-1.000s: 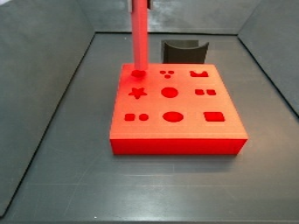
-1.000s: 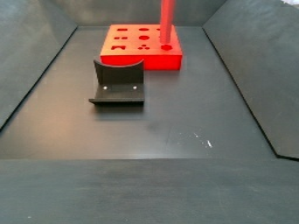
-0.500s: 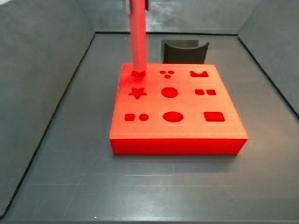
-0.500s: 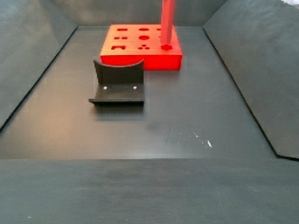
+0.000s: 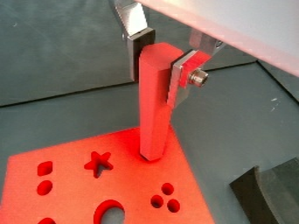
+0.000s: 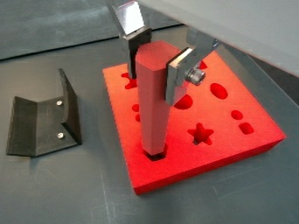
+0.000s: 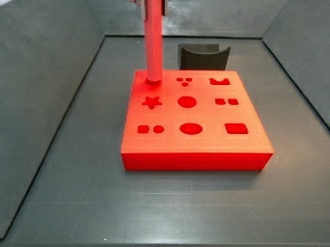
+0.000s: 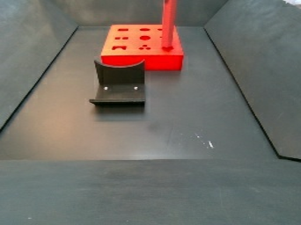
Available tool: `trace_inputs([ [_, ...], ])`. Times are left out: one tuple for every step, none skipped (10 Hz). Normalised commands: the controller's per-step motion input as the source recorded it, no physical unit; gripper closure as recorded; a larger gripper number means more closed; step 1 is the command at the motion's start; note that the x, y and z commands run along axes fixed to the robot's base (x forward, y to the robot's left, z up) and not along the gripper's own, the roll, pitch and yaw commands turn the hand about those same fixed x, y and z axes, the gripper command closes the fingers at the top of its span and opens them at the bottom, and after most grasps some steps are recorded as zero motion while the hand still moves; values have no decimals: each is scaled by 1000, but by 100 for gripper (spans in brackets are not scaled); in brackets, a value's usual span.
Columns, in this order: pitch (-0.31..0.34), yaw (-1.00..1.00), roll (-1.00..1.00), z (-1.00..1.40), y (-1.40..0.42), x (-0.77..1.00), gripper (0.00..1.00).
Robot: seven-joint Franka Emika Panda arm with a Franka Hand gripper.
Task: Insert the hexagon object.
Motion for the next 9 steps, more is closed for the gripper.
trace_inputs([
  [0,86,71,-166,0,0,100],
  [-3,77,64,-171,-17,0,100],
  [-9,71,77,-206,-9,0,100],
  [-20,46,77,-226,0,0,100],
  [-19,86,73,-286,-11,54,100],
  [-17,126,71,-357,0,231,100],
  [-19,143,67,-403,0,277,100],
  [-31,166,73,-463,0,326,100],
  [-24,154,157,-414,0,300,100],
])
